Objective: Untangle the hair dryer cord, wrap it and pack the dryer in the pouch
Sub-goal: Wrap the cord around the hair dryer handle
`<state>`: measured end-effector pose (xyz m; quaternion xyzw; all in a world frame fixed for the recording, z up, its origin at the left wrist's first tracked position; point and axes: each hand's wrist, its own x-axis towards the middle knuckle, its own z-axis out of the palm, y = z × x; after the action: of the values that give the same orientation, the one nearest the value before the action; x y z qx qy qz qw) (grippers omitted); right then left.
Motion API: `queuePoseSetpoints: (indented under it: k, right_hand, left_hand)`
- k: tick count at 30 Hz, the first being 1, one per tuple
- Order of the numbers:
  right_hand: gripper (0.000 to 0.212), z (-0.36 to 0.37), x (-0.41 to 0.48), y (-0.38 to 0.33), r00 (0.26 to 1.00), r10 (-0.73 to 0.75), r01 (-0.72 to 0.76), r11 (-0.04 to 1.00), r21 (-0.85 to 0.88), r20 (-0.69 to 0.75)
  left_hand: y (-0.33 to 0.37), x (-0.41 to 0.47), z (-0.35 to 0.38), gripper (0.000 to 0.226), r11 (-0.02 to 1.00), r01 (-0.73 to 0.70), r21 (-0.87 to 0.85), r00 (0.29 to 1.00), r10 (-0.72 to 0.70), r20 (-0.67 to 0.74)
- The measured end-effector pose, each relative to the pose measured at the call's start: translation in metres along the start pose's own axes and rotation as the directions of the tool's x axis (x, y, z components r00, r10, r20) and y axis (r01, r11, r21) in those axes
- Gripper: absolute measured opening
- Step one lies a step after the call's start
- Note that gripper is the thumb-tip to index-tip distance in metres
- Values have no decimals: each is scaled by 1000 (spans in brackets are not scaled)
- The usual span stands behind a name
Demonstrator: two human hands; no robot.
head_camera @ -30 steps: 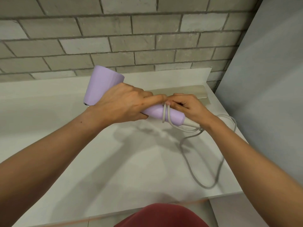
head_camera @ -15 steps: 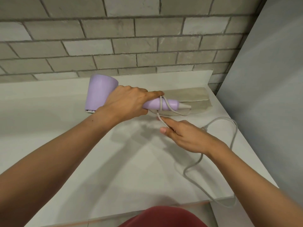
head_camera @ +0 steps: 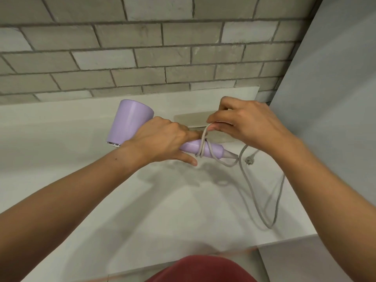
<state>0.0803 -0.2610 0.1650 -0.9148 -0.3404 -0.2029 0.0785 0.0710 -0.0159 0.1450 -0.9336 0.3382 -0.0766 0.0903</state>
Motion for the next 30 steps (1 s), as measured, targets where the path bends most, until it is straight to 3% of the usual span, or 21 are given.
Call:
queuePoseSetpoints:
  k: [3,9,18,21,24,28,30]
  right_hand:
    - [50,10,8,13,1000,6,-7,996,88,17]
    - [29,37,11,18,963,30,-156,871,466,268]
    - [18,50,7,-6,961,101,-206,879,430,256]
    - [40,37,3,-17,919,123,-281,871,404,374]
    - [60,18,-5,-26,824,134,-426,786,448,550]
    - [125,16,-10,-39,778,126,-382,872,306,615]
    - [143,24,-14,-45,777,137,-368,891,267,615]
  left_hand:
    - [1,-2,-6,54,1000,-21,-8,1000,20,-9]
    - [-1,-10,-9,56,998,-43,47,997,46,-61]
    - [-1,-12,5,58,999,-46,20,999,46,-6]
    - [-4,-10,7,58,998,-45,34,999,45,-3]
    - [-11,-7,10,62,997,-54,61,998,55,-19]
    - [-13,-4,12,63,996,-72,61,997,72,2]
    - [-11,-2,11,62,996,-71,47,997,70,13]
